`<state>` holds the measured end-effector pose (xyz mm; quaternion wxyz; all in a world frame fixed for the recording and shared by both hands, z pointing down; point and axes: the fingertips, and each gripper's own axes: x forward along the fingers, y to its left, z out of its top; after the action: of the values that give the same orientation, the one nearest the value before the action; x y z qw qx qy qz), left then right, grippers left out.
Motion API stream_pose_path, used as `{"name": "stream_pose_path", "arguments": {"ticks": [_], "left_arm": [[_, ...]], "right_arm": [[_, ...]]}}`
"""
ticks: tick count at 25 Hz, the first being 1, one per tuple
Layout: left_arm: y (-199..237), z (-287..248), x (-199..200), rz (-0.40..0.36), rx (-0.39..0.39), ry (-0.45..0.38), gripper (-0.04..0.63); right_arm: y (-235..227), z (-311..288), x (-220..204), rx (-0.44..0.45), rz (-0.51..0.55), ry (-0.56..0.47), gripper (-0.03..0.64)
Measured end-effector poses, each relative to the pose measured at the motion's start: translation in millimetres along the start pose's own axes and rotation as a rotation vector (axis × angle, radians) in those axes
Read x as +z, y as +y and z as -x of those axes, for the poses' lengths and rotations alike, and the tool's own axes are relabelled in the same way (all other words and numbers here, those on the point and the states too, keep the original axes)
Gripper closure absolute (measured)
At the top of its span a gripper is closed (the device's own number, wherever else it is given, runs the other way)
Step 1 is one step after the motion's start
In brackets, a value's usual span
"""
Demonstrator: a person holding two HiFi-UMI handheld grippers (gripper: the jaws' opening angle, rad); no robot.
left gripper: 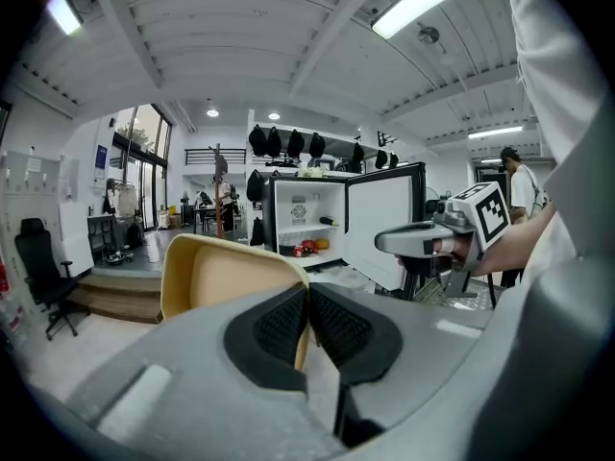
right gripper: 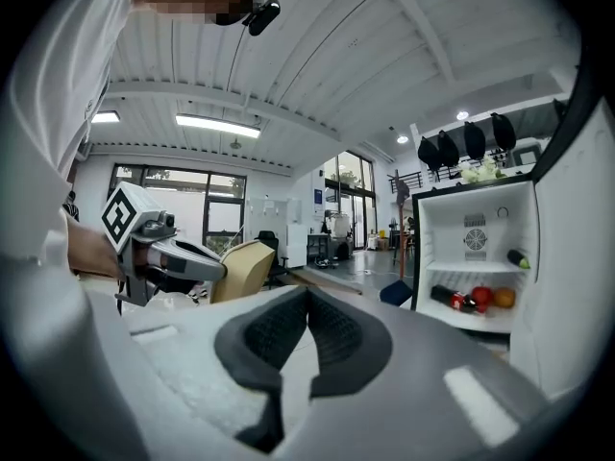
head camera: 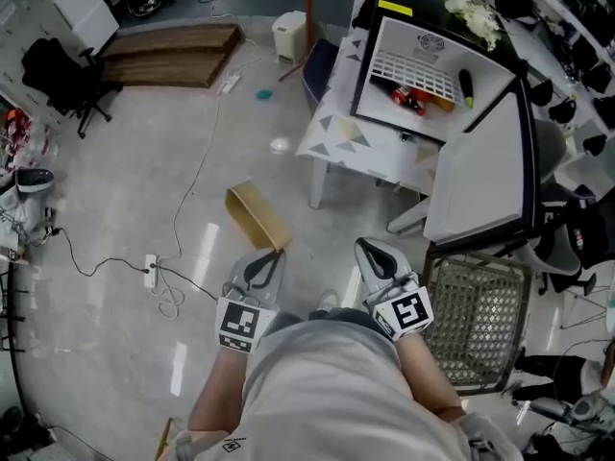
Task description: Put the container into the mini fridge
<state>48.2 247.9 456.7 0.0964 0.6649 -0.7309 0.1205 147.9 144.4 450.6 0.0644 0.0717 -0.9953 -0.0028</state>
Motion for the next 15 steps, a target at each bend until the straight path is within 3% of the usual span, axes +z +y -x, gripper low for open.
{"name": "stream_pose_path", "arguments": {"ticks": [8, 15], "left_arm": [[-10, -42, 12, -0.011, 0.002, 0.039, 0.578], [20, -76, 15, -0.029, -0.016, 0.045, 0.578]], "right_arm": [[-42, 2, -11, -0.013, -0.028, -0.003, 0.613], [-66, -33, -13, -0.026, -0.024, 0.017, 0.614]]}}
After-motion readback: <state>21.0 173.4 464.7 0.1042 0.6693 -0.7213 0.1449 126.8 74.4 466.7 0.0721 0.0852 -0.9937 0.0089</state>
